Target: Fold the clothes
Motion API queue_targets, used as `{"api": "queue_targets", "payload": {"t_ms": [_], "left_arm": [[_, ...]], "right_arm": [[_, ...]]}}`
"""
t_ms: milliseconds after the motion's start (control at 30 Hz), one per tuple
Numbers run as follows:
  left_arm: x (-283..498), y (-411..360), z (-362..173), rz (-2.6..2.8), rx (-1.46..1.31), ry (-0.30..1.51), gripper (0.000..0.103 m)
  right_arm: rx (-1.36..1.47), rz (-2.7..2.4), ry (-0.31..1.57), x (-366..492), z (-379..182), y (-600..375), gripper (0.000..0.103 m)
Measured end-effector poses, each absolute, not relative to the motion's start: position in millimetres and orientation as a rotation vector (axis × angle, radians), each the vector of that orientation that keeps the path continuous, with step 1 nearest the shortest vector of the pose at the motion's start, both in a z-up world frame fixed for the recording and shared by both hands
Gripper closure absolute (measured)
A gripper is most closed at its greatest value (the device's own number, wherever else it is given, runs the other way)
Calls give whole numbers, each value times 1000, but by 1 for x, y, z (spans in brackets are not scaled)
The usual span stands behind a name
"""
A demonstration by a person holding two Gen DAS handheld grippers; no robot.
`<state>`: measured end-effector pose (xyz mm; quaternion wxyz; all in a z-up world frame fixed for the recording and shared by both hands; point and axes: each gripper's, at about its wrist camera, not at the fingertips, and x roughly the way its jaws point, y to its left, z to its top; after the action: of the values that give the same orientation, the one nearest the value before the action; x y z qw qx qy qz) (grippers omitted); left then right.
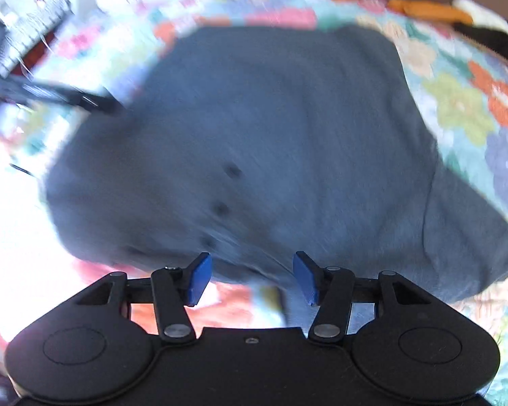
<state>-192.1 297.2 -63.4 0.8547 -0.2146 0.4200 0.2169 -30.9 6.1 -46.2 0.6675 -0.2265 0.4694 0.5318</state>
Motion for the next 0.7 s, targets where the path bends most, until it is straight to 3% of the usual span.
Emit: {"api": "queue_targets", "payload": {"t_ms": [200, 400, 700], "left_arm": [[-176, 323, -59, 404, -469, 899, 33], [-176, 342, -74, 428, -465, 907, 35], [-170, 380, -90, 441, -606, 815, 35]], "right_arm": [[-385, 1354, 925, -41, 24, 50, 39], [-428, 1272, 830, -30, -15, 127, 39], [-321, 1283, 883, -3, -77, 161, 39]]}}
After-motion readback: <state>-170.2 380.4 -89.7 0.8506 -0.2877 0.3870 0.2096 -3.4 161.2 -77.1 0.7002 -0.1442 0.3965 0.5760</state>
